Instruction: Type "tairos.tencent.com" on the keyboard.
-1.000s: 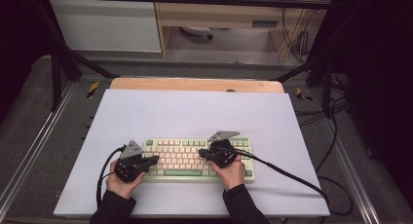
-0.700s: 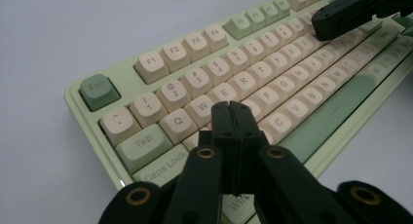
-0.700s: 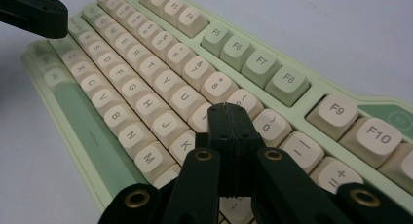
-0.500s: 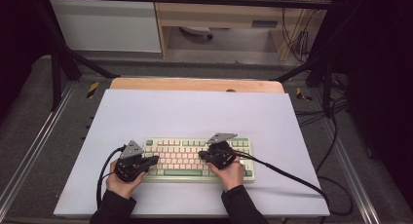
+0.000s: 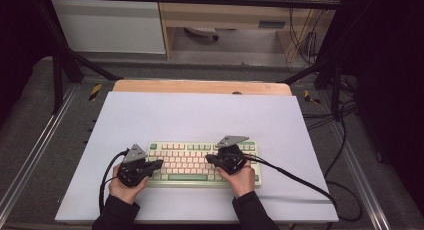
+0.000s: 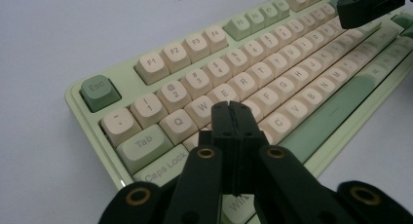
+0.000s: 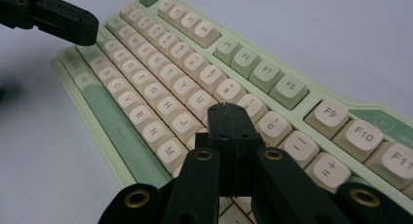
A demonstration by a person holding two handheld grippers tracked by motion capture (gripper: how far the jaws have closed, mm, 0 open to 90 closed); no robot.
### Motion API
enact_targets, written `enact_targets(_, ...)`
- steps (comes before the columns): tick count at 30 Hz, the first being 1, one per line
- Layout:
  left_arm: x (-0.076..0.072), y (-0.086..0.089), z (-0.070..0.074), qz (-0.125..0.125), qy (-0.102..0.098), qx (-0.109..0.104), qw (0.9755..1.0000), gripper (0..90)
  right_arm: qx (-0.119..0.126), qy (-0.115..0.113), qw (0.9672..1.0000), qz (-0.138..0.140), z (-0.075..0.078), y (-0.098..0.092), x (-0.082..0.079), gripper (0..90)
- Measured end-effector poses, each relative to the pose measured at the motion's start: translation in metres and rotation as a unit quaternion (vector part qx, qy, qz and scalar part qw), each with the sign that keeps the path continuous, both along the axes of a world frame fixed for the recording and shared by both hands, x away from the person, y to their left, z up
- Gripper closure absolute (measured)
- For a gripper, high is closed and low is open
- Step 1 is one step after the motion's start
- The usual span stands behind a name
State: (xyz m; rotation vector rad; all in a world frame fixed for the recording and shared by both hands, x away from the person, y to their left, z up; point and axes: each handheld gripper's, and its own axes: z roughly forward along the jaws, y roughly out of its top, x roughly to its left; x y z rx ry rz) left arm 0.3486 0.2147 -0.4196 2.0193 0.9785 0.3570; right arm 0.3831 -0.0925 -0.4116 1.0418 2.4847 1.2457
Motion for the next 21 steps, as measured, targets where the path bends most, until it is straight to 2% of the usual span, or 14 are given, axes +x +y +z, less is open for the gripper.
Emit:
enact_targets(7,0.000,0.000,0.001,0.001,-0.001,-0.002,1.0000,90.0,0.003,-0.001,1.0000,0.001,0.007,-0.011,-0.005,90.0)
enact_targets(21,0.001,-0.002,0.001,0.000,0.000,0.001,1.0000,90.0,0.005,0.003,1.0000,-0.007,0.004,-0.043,-0.016,90.0)
